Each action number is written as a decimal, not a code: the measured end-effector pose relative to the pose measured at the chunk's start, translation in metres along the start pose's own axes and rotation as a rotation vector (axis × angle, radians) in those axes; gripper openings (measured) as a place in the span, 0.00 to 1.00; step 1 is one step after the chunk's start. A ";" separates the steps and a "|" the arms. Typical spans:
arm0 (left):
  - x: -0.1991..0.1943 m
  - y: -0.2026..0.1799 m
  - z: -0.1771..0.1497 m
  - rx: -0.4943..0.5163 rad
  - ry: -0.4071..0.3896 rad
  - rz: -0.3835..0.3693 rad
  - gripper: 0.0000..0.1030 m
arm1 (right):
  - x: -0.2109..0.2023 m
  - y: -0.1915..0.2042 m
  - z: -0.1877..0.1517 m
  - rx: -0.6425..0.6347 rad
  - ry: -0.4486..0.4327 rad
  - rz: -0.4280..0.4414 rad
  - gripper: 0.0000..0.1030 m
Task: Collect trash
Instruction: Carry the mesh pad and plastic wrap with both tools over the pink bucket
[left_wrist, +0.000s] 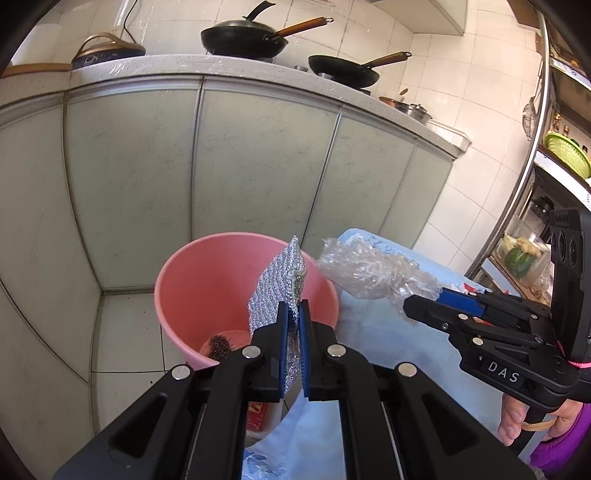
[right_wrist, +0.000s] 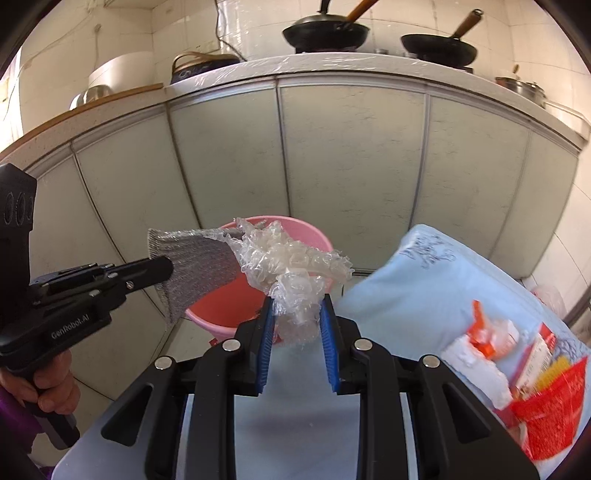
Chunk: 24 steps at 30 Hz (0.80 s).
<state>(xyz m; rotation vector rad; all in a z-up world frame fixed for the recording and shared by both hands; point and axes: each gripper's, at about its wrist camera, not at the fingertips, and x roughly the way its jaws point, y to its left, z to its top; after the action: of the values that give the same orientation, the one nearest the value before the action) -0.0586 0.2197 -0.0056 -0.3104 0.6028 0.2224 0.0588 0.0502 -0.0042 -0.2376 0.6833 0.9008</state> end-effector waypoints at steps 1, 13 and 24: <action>0.003 0.003 0.000 -0.007 0.003 0.005 0.05 | 0.005 0.003 0.002 -0.006 0.003 0.005 0.24; 0.031 0.036 -0.001 -0.059 0.043 0.062 0.05 | 0.066 0.018 0.013 -0.017 0.092 0.059 0.24; 0.048 0.048 -0.002 -0.082 0.061 0.092 0.05 | 0.103 0.015 0.016 -0.003 0.145 0.073 0.24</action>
<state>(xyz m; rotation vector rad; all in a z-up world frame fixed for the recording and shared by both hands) -0.0349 0.2694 -0.0456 -0.3703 0.6696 0.3273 0.0978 0.1329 -0.0561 -0.2847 0.8292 0.9607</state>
